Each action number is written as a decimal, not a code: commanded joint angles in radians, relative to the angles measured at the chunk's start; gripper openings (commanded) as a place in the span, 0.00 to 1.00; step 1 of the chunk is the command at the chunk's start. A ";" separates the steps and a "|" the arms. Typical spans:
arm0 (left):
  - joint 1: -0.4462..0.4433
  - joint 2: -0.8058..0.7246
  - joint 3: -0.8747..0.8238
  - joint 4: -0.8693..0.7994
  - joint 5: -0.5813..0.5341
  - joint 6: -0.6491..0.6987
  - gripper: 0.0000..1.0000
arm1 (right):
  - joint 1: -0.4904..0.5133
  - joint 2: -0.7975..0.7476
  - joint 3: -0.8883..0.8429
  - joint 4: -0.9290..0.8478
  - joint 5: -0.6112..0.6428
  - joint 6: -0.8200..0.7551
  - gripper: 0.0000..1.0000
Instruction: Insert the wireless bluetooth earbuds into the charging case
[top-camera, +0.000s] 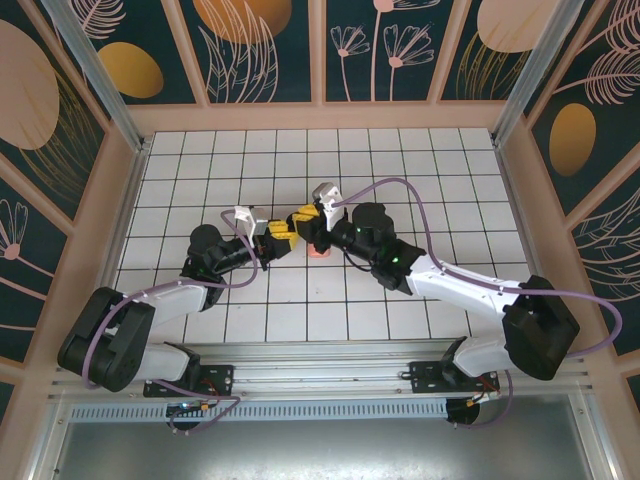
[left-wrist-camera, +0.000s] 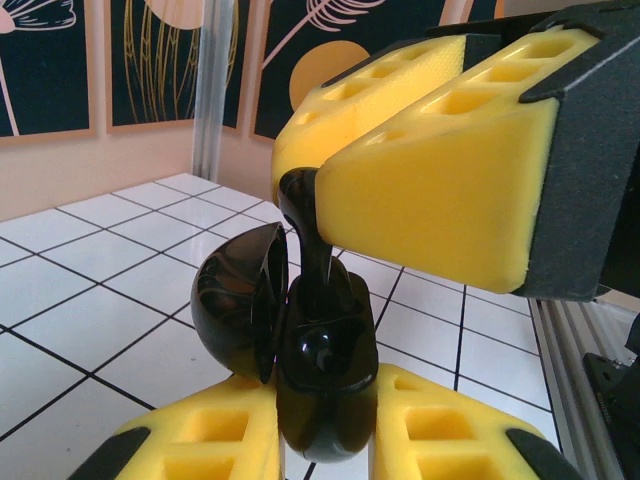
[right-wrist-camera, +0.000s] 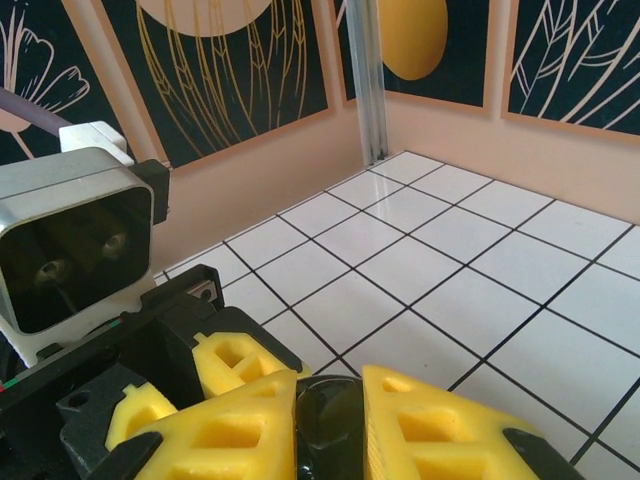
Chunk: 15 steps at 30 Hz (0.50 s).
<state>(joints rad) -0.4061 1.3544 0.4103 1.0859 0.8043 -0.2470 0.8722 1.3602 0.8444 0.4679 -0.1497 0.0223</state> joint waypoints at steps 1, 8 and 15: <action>-0.004 -0.029 0.029 0.035 0.008 0.009 0.20 | 0.010 -0.014 0.015 -0.039 -0.031 -0.037 0.20; -0.005 -0.039 0.030 0.028 -0.007 0.006 0.21 | 0.013 -0.028 -0.003 -0.049 -0.028 -0.046 0.20; -0.004 -0.041 0.030 0.035 0.003 0.008 0.21 | 0.010 -0.059 -0.031 -0.058 -0.005 -0.052 0.20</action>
<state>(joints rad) -0.4061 1.3392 0.4118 1.0771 0.8036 -0.2474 0.8787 1.3323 0.8349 0.4374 -0.1734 -0.0025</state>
